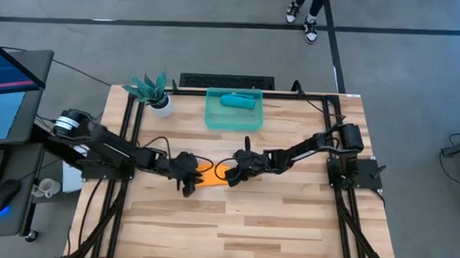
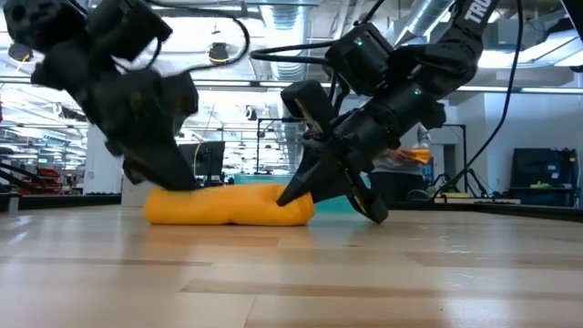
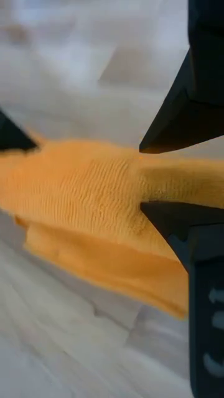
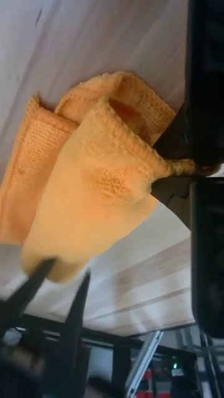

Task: Roll microfiber towels into tight, uniform cylinder then place into a basket
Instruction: Put the yellow microfiber cloth into the green bin

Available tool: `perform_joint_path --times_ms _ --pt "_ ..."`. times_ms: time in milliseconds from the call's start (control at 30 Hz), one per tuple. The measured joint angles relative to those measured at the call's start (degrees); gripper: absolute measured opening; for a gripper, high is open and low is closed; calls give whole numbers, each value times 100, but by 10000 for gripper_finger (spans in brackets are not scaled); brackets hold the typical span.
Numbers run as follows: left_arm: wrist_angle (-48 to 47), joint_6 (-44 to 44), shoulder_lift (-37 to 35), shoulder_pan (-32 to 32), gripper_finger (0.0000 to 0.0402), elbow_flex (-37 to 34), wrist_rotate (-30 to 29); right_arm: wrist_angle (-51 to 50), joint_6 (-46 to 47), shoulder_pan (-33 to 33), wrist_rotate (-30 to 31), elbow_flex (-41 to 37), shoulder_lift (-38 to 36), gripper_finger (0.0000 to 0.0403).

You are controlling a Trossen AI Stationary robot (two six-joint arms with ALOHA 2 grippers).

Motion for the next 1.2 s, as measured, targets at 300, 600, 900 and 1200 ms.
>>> perform_joint_path --times_ms 300,600,900,1200 --pt "-2556 -631 -2332 48 128 0 -239 -34 -282 24 386 -9 0 14" --pt "-3109 -2030 -3002 -274 129 -69 -640 -16 -276 29 428 -11 0 14" --pt "-3053 -2969 -2388 -272 187 -65 -547 -43 -407 21 450 68 22 25" --pt "-2196 -3249 -1352 -212 221 -63 -475 -66 -566 18 438 126 24 21"
